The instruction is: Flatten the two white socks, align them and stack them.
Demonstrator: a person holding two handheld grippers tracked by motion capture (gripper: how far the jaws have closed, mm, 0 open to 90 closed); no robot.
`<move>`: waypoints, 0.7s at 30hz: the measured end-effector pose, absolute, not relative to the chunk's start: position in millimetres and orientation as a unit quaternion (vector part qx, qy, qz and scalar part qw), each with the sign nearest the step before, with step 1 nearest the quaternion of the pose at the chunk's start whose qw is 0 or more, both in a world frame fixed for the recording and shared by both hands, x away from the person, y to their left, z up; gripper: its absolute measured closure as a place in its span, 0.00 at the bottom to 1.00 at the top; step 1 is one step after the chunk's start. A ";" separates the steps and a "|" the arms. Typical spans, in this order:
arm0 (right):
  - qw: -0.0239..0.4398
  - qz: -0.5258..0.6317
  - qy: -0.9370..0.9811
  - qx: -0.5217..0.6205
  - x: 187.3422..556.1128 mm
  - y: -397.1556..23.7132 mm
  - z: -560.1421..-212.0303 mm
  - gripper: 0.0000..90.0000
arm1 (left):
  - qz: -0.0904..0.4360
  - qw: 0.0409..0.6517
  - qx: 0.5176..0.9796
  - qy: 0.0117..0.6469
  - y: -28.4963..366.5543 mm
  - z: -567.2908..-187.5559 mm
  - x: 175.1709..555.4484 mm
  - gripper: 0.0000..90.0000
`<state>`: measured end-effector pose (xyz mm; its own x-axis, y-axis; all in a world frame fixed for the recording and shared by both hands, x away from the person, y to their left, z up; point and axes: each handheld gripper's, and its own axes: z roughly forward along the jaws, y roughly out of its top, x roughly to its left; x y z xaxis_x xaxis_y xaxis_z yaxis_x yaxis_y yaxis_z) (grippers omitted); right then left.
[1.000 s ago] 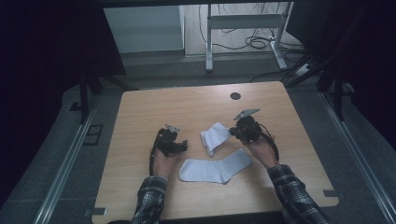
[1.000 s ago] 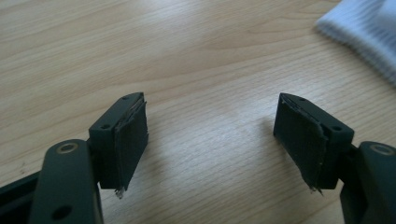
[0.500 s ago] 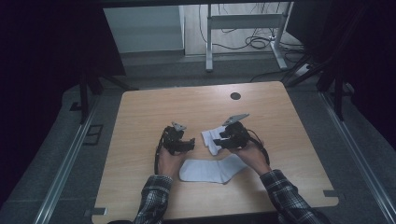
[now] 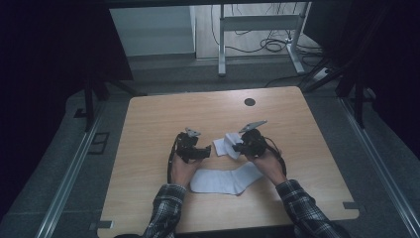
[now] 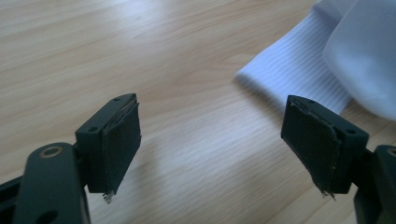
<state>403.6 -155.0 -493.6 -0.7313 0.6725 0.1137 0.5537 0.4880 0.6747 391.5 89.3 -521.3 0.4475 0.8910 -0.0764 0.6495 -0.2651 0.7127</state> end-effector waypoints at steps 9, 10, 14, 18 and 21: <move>0.066 0.389 0.842 0.367 403.6 -187.5 -468.4 0.92 | 0.174 0.316 0.802 0.475 48.1 -529.3 408.9 0.20; 0.070 0.392 0.841 0.368 403.8 -191.0 -467.8 0.92 | 0.182 0.296 0.811 0.471 45.2 -532.3 410.1 0.20; 0.082 0.391 0.830 0.389 408.5 -208.6 -468.5 0.88 | 0.183 0.291 0.810 0.474 48.0 -534.1 409.9 0.21; 0.117 0.363 0.822 0.422 417.3 -227.2 -477.1 0.81 | 0.187 0.282 0.811 0.478 56.7 -533.0 407.6 0.21; 0.124 0.348 0.815 0.447 423.3 -241.8 -485.1 0.77 | 0.180 0.287 0.805 0.487 65.0 -534.1 405.6 0.21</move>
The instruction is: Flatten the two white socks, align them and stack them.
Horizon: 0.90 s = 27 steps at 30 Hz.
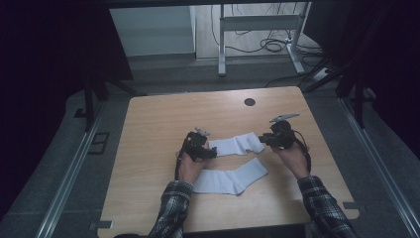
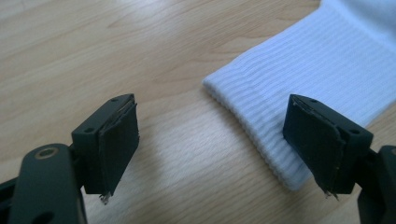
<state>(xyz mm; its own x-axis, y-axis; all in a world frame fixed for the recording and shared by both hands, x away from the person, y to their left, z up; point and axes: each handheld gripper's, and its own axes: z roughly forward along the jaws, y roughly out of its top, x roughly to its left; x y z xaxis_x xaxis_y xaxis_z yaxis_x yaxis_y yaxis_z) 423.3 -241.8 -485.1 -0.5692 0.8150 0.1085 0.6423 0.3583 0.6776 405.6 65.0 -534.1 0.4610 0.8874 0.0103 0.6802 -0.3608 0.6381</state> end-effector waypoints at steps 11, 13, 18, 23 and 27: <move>0.121 0.350 0.832 0.414 421.3 -223.6 -488.4 0.69 | 0.179 0.295 0.802 0.487 78.3 -529.0 396.2 0.21; 0.123 0.340 0.836 0.412 422.3 -220.0 -492.4 0.68 | 0.177 0.295 0.802 0.488 78.5 -530.5 396.1 0.21; 0.124 0.307 0.849 0.411 427.0 -210.0 -519.9 0.92 | 0.172 0.302 0.799 0.491 79.7 -535.3 396.0 0.21; 0.141 0.329 0.835 0.417 427.6 -222.5 -498.4 0.93 | 0.170 0.299 0.799 0.494 86.4 -535.2 394.6 0.21; 0.164 0.334 0.819 0.438 436.1 -245.9 -478.9 0.76 | 0.170 0.304 0.793 0.500 90.7 -536.1 393.3 0.21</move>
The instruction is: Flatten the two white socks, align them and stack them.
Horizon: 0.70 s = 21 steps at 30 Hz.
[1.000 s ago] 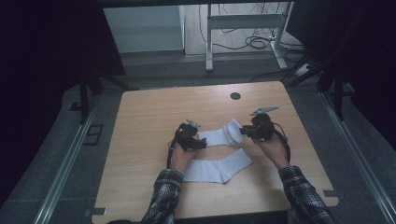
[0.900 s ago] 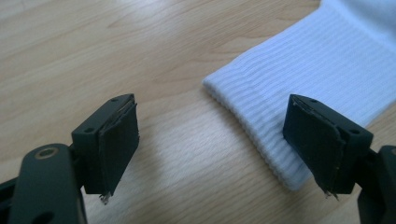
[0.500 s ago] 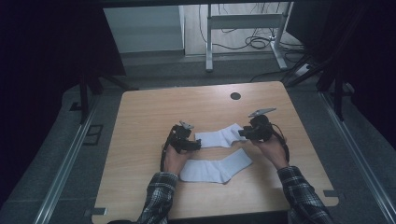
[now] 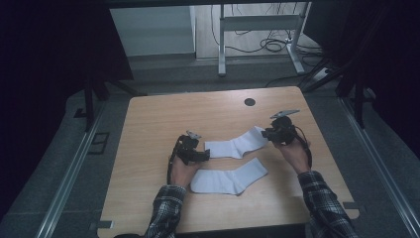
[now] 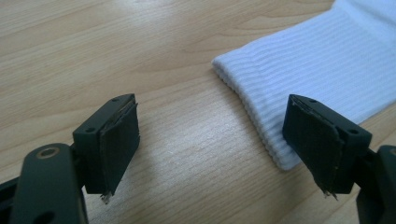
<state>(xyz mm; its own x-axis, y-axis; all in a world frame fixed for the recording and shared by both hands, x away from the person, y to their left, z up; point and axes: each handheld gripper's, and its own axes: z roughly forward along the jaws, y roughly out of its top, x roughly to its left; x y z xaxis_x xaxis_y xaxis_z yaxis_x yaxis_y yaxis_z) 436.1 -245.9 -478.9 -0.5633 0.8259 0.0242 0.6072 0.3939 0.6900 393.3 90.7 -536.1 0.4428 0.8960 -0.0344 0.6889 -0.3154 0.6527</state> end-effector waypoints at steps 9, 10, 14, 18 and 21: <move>0.149 0.347 0.816 0.437 434.5 -245.3 -482.3 0.74 | 0.174 0.325 0.782 0.503 116.1 -525.1 379.9 0.21; 0.144 0.348 0.821 0.428 432.8 -237.9 -483.2 0.74 | 0.174 0.325 0.781 0.505 119.5 -524.8 377.9 0.21; 0.124 0.354 0.839 0.393 425.6 -203.5 -487.7 0.74 | 0.173 0.317 0.780 0.511 138.5 -526.0 365.9 0.21; 0.108 0.355 0.853 0.367 420.9 -175.4 -492.9 0.71 | 0.170 0.317 0.771 0.525 163.8 -528.7 350.2 0.20; 0.098 0.351 0.862 0.352 418.2 -154.8 -498.2 0.68 | 0.175 0.310 0.773 0.525 175.8 -528.6 340.8 0.18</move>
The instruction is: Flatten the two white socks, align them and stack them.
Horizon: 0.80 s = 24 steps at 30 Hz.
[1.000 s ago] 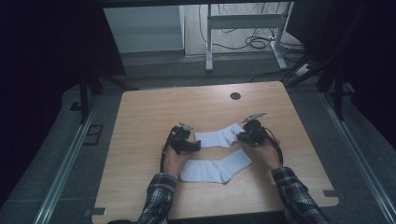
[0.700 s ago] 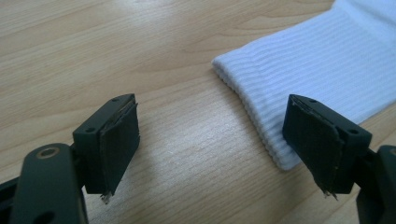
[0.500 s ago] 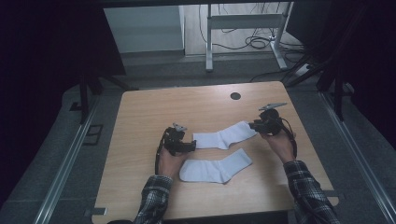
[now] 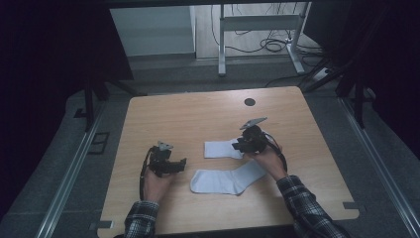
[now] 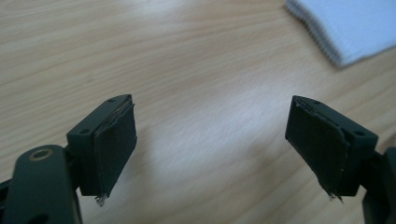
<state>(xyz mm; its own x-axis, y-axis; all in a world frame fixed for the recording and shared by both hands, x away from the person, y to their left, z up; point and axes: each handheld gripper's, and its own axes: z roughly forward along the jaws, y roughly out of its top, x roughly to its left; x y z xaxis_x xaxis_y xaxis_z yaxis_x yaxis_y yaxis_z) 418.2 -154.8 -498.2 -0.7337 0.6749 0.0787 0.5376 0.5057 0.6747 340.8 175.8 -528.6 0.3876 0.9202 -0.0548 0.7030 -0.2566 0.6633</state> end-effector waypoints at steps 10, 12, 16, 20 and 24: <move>0.084 0.346 0.880 0.315 414.4 -110.0 -510.8 0.57 | 0.178 0.304 0.769 0.534 198.6 -537.2 322.5 0.16; 0.087 0.343 0.883 0.308 413.8 -100.9 -514.4 0.56 | 0.176 0.299 0.771 0.533 198.7 -540.0 322.9 0.16; 0.088 0.331 0.891 0.298 414.4 -90.3 -522.2 0.54 | 0.186 0.304 0.772 0.526 195.2 -544.2 322.2 0.13; 0.116 0.320 0.893 0.294 413.0 -86.5 -529.0 0.67 | 0.189 0.310 0.769 0.526 193.9 -545.8 321.7 0.11; 0.118 0.321 0.892 0.295 409.7 -87.0 -528.6 0.89 | 0.189 0.310 0.769 0.526 193.9 -545.8 321.8 0.11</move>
<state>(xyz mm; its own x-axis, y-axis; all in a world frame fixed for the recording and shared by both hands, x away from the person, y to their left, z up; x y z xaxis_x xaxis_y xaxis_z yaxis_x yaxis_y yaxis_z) 409.7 -87.0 -528.6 -0.7976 0.6029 -0.0215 0.4511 0.6197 0.6422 321.8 193.9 -545.8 0.3757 0.9261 -0.0350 0.6911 -0.2547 0.6764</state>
